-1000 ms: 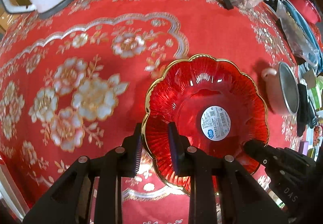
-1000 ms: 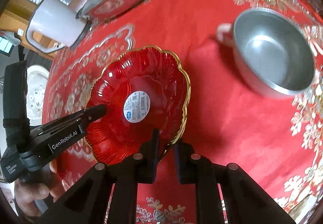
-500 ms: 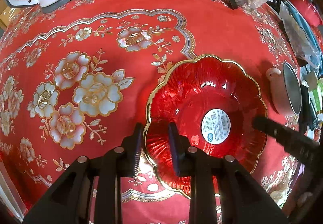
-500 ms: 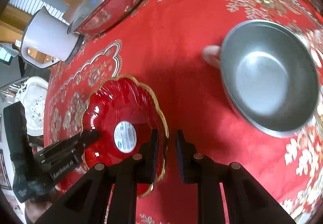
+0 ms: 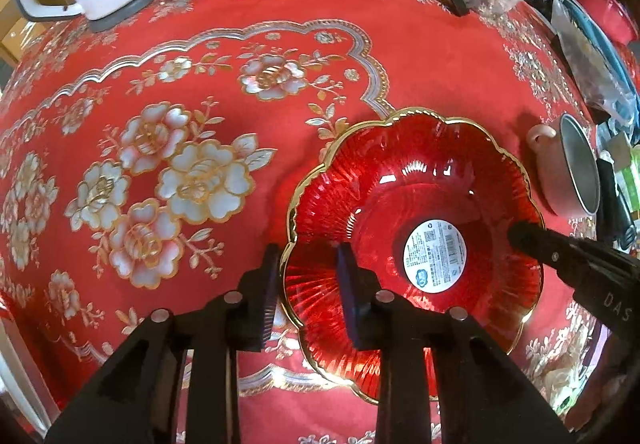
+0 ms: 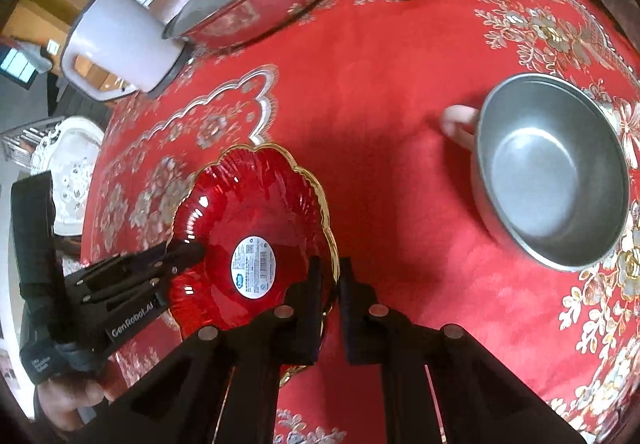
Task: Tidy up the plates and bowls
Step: 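Carry the red glass bowl toward the plate stack, then lower the red glass bowl onto the top of the stack, then open the left tool and move it to the grey metal pot, then close the left tool on the grey pot rim and lift it, then carry the grey pot over the stack topped by the red glass bowl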
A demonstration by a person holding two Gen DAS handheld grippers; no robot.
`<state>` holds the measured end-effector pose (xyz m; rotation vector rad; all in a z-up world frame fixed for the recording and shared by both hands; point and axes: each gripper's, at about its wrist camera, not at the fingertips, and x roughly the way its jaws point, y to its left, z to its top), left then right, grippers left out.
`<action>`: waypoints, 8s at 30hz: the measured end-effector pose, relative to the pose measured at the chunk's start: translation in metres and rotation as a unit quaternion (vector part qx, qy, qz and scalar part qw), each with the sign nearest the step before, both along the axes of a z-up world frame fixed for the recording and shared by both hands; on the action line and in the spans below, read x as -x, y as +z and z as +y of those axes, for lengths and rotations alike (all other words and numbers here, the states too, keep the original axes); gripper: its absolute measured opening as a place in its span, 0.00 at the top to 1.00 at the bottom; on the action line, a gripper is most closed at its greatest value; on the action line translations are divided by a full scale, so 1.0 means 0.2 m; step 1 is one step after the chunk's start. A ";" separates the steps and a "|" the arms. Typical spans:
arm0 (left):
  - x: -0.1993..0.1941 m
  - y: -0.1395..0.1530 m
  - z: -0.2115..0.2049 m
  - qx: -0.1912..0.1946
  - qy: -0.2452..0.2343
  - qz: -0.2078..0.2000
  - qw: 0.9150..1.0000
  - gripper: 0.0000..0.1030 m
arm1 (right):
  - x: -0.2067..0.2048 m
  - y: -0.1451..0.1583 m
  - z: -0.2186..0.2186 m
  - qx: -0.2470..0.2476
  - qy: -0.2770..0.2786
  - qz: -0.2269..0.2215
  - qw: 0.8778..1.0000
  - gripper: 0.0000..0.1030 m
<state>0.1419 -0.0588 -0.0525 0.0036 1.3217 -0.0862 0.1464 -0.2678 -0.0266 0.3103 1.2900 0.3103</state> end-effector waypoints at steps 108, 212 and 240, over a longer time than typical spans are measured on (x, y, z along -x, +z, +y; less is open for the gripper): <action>0.95 0.32 1.76 -0.054 0.362 -0.078 0.927 0.76 | 0.42 0.27 2.00 -0.007 0.336 -0.043 0.941 0.83; -0.24 0.13 -0.91 0.034 -0.106 -0.022 0.994 0.41 | -0.22 -0.03 -0.82 0.084 -0.149 0.020 0.985 0.56; -0.19 0.12 -0.71 0.034 -0.103 -0.005 0.994 0.89 | -0.18 0.02 -0.43 0.039 -0.065 0.015 0.997 0.87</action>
